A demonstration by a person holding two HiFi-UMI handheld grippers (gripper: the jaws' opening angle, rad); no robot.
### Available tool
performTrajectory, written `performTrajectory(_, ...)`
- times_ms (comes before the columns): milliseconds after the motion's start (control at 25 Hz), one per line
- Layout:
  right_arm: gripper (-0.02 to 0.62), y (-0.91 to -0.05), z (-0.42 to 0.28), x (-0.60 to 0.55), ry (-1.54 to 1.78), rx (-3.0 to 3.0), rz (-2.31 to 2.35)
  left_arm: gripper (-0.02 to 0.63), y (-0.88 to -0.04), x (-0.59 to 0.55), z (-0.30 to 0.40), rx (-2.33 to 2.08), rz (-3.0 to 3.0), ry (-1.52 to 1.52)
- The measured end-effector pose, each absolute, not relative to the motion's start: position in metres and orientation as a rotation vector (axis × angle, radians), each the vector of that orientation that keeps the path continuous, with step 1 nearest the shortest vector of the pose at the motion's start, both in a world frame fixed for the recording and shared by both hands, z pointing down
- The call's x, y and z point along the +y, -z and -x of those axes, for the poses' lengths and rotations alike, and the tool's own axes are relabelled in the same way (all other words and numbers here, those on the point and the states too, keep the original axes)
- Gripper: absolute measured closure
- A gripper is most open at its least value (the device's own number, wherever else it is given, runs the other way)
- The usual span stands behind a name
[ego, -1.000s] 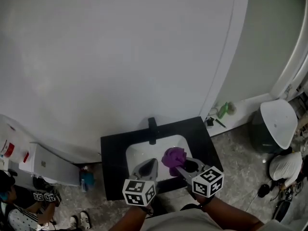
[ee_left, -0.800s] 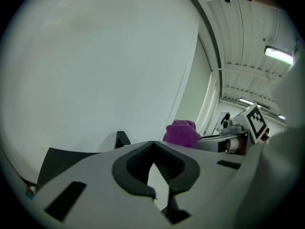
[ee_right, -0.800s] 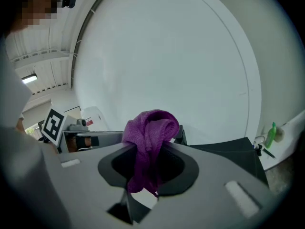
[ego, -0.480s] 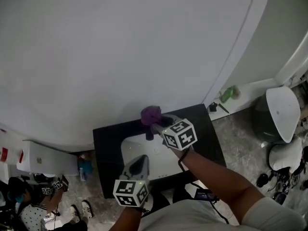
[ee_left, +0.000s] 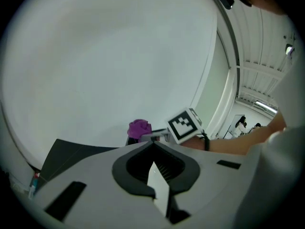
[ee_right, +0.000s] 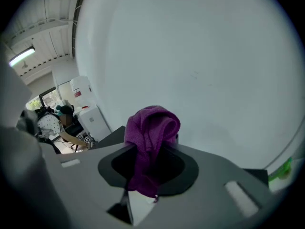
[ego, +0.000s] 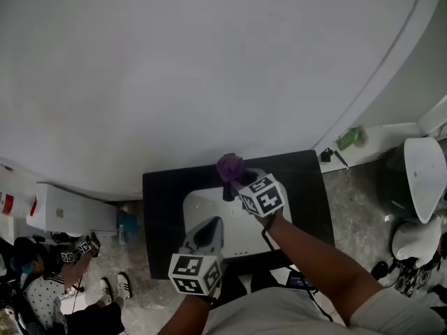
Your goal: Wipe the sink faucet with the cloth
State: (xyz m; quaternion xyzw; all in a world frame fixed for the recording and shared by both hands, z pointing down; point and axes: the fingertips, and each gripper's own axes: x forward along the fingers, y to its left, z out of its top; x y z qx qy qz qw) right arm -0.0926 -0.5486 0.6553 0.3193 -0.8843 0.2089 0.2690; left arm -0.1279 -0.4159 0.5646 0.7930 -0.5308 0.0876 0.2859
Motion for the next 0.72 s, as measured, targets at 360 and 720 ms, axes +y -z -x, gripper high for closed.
performTrajectory(360, 0.5, -0.619, 0.11, -0.58, -0.48, -2.48, -0.832, 0.598, -0.554, -0.418, 0.13, -1.428, -2.124, -0.261)
performTrajectory(720, 0.502, -0.682, 0.121, -0.485, -0.58, -2.43, -0.668, 0.598, -0.564, -0.415, 0.153, -1.445, -2.089, -0.293)
